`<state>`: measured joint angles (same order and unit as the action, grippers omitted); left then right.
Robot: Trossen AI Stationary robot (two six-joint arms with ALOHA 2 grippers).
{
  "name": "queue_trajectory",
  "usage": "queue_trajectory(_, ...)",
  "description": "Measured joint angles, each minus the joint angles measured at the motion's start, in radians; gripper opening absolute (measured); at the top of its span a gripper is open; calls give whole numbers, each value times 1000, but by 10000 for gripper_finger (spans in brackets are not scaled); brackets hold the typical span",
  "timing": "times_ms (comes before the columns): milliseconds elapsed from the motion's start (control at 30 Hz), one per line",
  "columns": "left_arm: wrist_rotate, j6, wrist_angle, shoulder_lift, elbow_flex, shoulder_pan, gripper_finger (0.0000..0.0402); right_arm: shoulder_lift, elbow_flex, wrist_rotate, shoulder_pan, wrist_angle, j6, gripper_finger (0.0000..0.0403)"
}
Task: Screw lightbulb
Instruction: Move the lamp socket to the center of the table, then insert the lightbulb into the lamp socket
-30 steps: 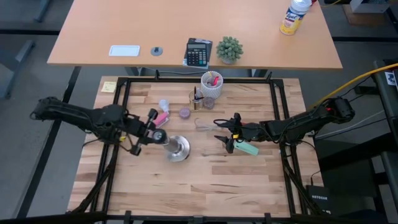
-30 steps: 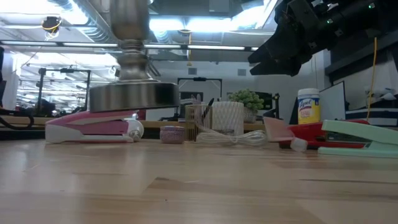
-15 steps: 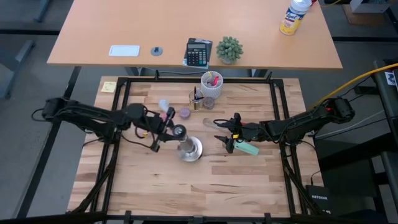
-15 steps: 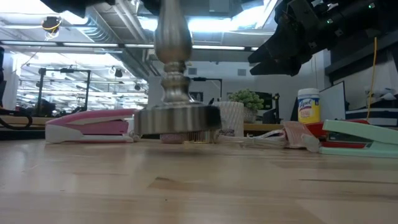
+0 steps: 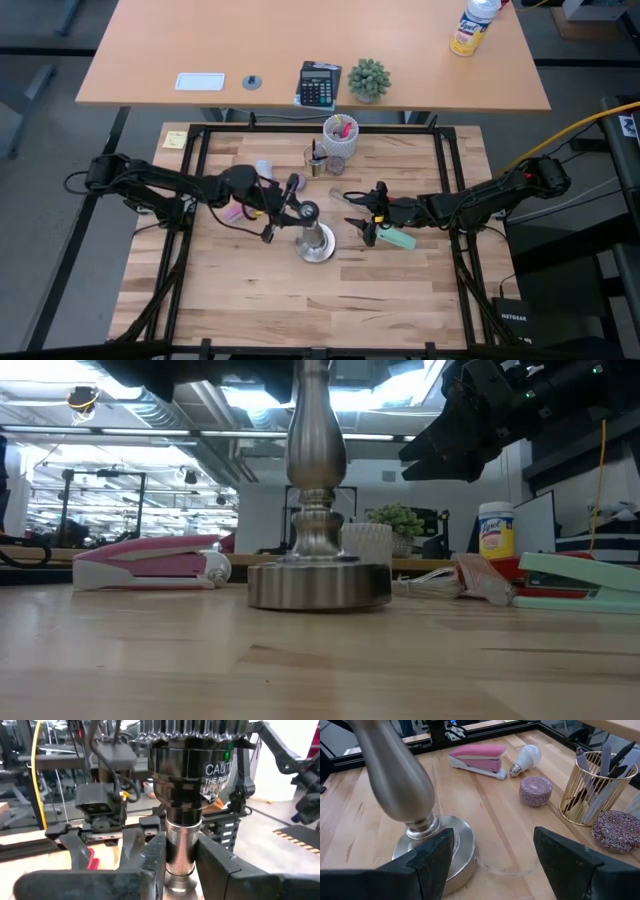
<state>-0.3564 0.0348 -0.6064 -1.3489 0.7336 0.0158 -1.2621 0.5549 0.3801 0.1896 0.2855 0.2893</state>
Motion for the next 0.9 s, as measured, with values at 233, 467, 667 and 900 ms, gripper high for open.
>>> queue_trajectory(233,10,16,24,-4,3,0,77,0,0,0,0,0,0,280)
queue_trajectory(467,26,2,32,-4,3,0,77,0,0,0,0,0,0,280)
queue_trajectory(667,31,-41,57,-2,-1,0,120,0,0,0,0,0,0,280)
queue_trajectory(900,52,-53,45,2,-1,0,191,0,0,0,0,0,0,280)
